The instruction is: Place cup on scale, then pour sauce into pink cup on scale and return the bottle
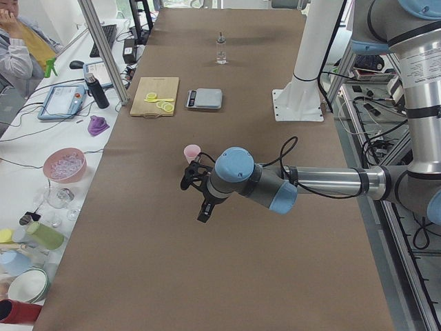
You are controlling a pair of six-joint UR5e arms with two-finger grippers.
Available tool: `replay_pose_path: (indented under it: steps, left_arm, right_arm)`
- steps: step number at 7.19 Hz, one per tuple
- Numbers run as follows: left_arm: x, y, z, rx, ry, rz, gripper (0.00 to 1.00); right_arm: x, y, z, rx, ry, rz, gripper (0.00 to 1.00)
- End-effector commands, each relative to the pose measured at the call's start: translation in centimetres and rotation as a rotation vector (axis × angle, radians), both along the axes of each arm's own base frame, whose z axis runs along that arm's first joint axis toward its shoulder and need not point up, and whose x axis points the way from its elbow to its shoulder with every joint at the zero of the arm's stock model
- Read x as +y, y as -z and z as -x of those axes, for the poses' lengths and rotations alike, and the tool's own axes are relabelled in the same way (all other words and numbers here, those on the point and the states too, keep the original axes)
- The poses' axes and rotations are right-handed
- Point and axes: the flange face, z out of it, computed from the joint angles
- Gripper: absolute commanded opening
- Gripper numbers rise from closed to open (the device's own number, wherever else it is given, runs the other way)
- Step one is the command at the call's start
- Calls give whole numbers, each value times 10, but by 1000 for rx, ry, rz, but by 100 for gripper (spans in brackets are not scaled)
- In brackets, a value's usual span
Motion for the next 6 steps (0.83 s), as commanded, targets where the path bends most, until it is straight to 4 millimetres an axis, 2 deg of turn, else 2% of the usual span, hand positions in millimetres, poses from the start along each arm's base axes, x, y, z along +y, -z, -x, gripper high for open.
replay_pose_path:
  steps: [1,2,3,4,6]
  left_arm:
    - [-41,18,-63,35,-34,83,89]
    - [-69,44,-106,48,-32,127,84]
    - [-89,68,-146,44,-7,181,96]
    - [-111,98,-177,42,42,253,97]
    - [-139,138,-222,-22,33,282,98]
  right_arm:
    - [0,0,1,-14,0,0,100]
    - [0,1,2,-25,-1,0,100]
    - [1,-1,2,-25,-1,4,100]
    - [1,-3,2,-26,-1,9,100]
    - [0,-1,4,-28,2,5,100]
